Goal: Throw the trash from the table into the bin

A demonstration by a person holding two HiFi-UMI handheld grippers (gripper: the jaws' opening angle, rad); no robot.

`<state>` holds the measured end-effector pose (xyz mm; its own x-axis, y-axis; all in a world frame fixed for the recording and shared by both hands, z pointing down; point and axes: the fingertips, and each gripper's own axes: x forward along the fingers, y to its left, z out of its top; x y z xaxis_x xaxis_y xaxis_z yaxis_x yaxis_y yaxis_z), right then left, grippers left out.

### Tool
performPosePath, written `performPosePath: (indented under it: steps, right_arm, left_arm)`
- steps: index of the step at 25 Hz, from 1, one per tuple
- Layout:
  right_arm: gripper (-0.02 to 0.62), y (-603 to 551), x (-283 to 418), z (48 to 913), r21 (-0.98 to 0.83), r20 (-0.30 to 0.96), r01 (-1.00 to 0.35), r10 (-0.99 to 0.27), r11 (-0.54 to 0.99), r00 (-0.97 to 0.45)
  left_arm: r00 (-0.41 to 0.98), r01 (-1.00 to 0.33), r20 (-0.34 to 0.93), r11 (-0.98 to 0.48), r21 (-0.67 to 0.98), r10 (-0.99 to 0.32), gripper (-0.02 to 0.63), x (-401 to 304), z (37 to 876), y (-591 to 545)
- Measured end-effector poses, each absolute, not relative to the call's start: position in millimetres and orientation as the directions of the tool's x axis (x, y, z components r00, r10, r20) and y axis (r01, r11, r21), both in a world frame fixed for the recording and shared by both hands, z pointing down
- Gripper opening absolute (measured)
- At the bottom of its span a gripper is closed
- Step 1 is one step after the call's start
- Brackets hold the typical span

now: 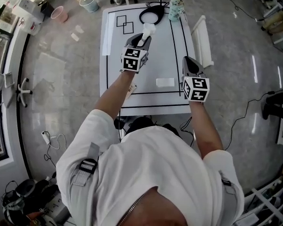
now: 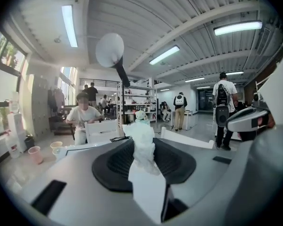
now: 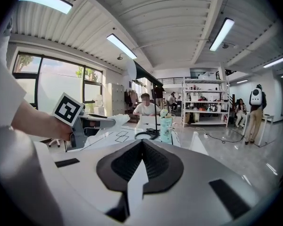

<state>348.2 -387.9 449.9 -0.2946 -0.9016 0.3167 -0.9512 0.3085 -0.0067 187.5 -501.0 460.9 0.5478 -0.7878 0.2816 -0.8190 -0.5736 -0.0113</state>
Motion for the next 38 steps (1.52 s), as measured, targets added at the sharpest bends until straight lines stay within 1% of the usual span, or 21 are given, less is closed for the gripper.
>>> performPosePath:
  steps: [7,14,19,25,28,33,38]
  right_arm:
    - [0.006,-340,317,432,-0.013,0.256,-0.906,-0.874,0.423,-0.412]
    - [0.006,-294,259,422,-0.015,0.216,-0.832,-0.811,0.554,-0.544]
    - [0.006,-270,212,424,-0.031,0.222,-0.768,-0.745,0.64,-0.63]
    - [0.006,-242,131,425,-0.031,0.226,-0.668,-0.646,0.743,-0.729]
    - [0.006,-230,91,427,-0.029,0.228,-0.629,-0.608,0.777,-0.761]
    - [0.006,-199,17,432,-0.025,0.247,-0.579,-0.556,0.815,-0.794]
    - [0.006,-155,-56,444,-0.02,0.288,-0.553,-0.524,0.833,-0.801]
  left_arm:
    - [0.44,-0.886,0.194,-0.46,-0.066,-0.876,0.135,138,410,-420]
    - [0.293,-0.948,0.152,-0.307,-0.08,-0.944,0.133,62,389,-330]
    - [0.168,-0.979,0.164,-0.185,-0.091,-0.972,0.133,-5,385,-270]
    - [0.014,-0.995,0.181,-0.032,-0.099,-0.983,0.132,-95,389,-202]
    - [-0.04,-0.996,0.189,0.025,-0.083,-0.981,0.132,-132,400,-173]
    - [-0.08,-0.996,0.227,0.07,-0.051,-0.971,0.132,-190,424,-128]
    - [-0.063,-0.998,0.278,0.058,-0.027,-0.959,0.132,-247,450,-86]
